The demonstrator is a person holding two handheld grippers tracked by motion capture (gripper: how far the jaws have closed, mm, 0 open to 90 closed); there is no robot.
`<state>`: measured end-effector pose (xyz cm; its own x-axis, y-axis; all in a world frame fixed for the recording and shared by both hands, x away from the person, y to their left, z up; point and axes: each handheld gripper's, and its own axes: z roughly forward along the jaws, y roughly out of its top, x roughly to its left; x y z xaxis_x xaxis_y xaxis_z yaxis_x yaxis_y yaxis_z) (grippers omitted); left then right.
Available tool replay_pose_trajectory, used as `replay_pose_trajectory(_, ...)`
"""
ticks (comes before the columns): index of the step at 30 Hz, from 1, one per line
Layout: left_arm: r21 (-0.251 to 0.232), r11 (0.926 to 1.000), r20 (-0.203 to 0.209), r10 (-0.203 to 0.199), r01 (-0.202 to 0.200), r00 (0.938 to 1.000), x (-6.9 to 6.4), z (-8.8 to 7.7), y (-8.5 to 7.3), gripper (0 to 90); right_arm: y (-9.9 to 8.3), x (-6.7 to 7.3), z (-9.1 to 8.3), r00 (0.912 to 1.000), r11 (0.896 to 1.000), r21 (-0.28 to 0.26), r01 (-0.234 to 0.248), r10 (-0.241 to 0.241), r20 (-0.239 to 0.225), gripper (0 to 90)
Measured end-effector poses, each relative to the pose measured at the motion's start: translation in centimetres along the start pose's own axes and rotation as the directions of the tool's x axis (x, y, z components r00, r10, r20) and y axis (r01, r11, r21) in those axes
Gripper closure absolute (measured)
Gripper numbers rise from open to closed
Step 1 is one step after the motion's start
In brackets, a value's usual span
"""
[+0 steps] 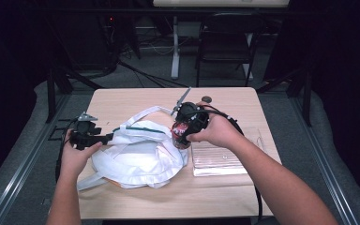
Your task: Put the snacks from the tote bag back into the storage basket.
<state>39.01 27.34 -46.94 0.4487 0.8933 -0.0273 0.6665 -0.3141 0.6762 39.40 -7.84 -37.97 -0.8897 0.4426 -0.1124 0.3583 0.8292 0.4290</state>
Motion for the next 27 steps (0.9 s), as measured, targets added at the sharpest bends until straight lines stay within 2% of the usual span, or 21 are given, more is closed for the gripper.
replay_pose_trajectory(1,-0.011,0.9999,-0.007,-0.001,0.001,1.0000,0.0,0.1,0.0,41.9,-0.3,-0.1,-0.1,1.0000,1.000,0.001,-0.003,0.003,0.002,25.1)
replay_pose_trajectory(10,0.003,1.0000,-0.005,0.000,0.000,1.0000,0.1,0.0,0.0,41.9,-2.4,-1.5,-0.8,0.9991,0.999,-0.011,-0.036,0.037,0.020,25.0)
replay_pose_trajectory(27,0.003,1.0000,-0.009,-0.008,0.008,0.9999,0.1,0.0,-0.1,41.9,-5.4,-2.9,-0.8,0.9956,0.997,0.002,-0.082,0.081,0.047,25.1)
